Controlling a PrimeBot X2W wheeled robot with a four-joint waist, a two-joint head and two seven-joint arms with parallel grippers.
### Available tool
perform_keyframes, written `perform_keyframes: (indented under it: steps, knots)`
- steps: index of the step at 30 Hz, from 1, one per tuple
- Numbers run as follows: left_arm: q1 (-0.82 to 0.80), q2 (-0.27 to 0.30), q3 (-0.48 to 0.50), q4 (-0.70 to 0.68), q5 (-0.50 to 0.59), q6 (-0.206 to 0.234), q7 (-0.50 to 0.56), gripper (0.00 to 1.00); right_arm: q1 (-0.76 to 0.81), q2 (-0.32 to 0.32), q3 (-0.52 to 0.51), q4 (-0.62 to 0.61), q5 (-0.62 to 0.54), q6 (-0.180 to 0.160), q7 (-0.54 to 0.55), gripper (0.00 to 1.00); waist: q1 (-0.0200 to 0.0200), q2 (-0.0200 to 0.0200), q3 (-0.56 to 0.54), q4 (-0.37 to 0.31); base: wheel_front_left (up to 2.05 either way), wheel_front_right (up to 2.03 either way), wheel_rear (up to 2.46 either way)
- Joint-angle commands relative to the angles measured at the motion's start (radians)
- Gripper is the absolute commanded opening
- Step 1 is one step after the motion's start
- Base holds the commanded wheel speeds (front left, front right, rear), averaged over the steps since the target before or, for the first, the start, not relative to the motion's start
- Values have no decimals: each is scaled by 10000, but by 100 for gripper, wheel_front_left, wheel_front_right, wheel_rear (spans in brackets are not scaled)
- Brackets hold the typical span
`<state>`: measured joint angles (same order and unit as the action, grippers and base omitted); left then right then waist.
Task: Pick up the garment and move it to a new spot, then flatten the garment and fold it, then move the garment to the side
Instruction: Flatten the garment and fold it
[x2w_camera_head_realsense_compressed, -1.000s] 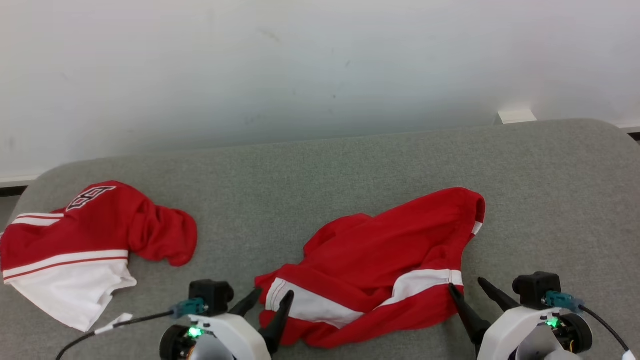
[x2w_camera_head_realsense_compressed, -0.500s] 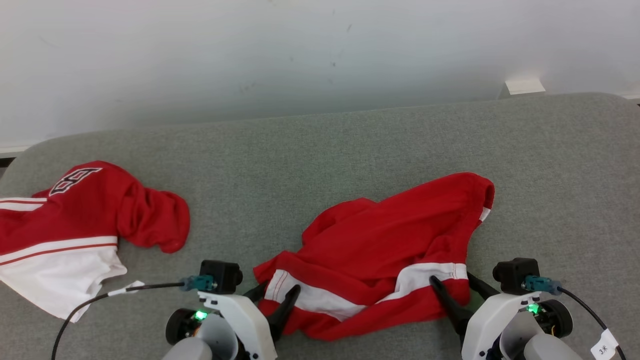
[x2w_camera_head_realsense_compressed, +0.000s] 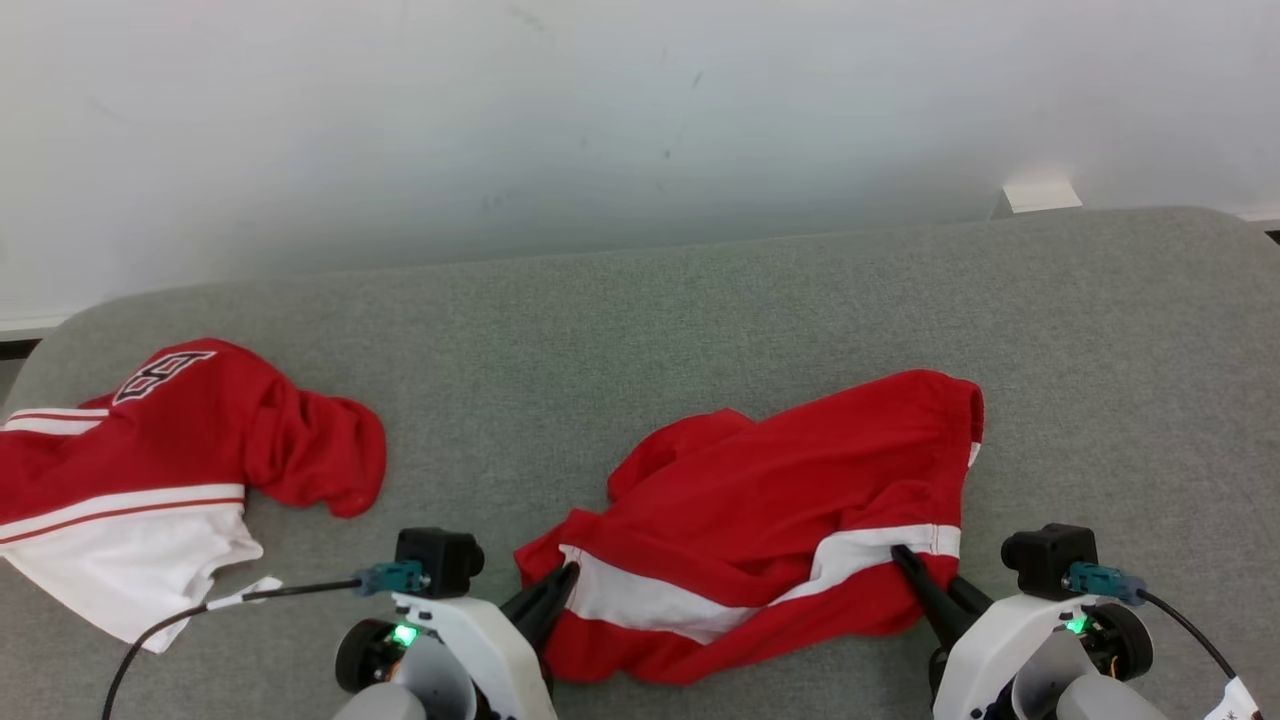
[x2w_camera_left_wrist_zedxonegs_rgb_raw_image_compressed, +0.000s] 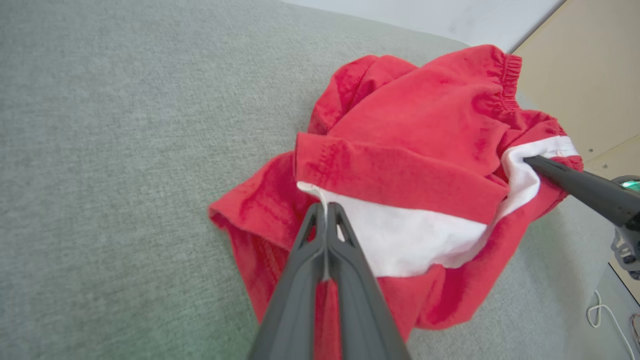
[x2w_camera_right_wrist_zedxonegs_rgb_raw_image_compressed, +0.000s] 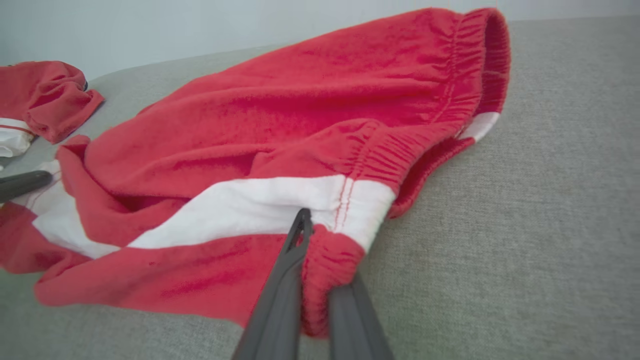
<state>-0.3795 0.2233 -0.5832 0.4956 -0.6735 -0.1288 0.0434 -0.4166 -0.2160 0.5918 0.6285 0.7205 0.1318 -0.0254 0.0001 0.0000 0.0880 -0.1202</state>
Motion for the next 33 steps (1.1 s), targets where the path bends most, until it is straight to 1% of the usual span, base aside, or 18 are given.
perform_keyframes:
  steps: [1,6,10,11,15,18,22,26,29,33]
  knots:
    - [129,64,8,6,-82,-26,-71,0,-8,-85,22,-1,52,-19,-91,0,-1,0,-65,23,0,0,0]
    - [301,80,93,-196,-122,-6,-489,0,284,-321,-53,-239,316,-19,-611,0,-1,0,-364,100,0,0,0]
    - [592,225,397,-876,-272,135,-1041,0,614,-701,-157,-879,537,-19,-1034,0,-1,0,-683,143,0,0,0]
    - [592,225,397,-876,-272,135,-1041,0,614,-701,-157,-879,537,-19,-1034,0,-1,0,-683,143,0,0,0]
    - [587,404,623,-1719,-386,209,-1177,0,692,-998,-304,-1757,851,-19,-1016,0,-1,0,-862,151,0,0,0]
    - [222,570,723,-2222,-569,182,-833,0,361,-1336,-316,-2281,996,-21,-751,0,-1,0,-883,156,0,0,0]
    - [-687,777,823,-2349,-930,80,-109,0,-455,-1510,-309,-2779,1352,-19,-118,0,-1,0,-620,128,0,0,0]
    - [-2231,963,1017,-1861,-1541,18,697,0,-1772,-1631,-123,-2835,1982,-19,817,0,-1,0,13,23,0,0,0]
    - [-3508,1113,1201,-1173,-2045,-7,1368,0,-3051,-1497,11,-2544,2484,-19,1459,0,-1,0,671,-116,0,0,0]
    - [-5424,1334,1376,88,-2228,-23,1889,0,-4861,-1207,60,-1705,2910,-19,1861,0,-1,0,1560,-238,0,0,0]
